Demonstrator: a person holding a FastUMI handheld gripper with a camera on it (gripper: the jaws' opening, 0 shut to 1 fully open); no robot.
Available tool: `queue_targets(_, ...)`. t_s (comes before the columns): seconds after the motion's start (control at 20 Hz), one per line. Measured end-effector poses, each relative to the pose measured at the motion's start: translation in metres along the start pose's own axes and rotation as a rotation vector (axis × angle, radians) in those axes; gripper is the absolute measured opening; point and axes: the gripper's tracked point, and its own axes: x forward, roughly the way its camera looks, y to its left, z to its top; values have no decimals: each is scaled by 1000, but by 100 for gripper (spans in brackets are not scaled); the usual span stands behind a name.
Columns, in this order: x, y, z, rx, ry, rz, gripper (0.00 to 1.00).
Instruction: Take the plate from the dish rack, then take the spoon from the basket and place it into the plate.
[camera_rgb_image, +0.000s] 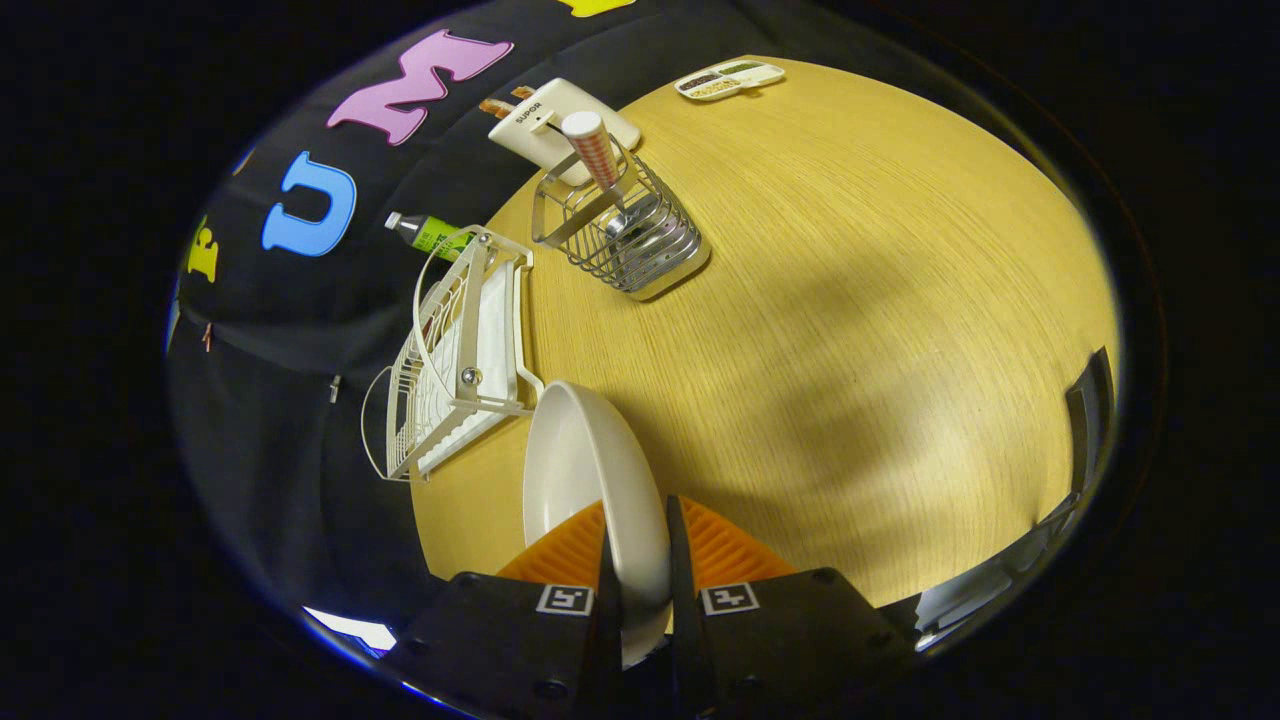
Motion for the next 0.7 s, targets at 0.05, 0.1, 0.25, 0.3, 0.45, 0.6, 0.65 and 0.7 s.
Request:
queue_targets(0.05, 1, -1, 1, 3, -6, 5, 25)
queue_targets(0.1, 4, -4, 2, -1, -14, -2, 26)
queue_targets(0.25, 1, -15, 6, -2, -20, -31, 35)
queue_targets(0.3, 0, -16, 10, 8, -34, -34, 38)
queue_targets(0.45, -2, -16, 19, 13, -65, -31, 59)
queue_targets(0.6, -12, -15, 26, -45, -97, -54, 89)
queue_targets(0.65, -17, -12, 34, -75, -133, -60, 92)
queue_targets(0.7, -25, -7, 43, -103, -167, -62, 94)
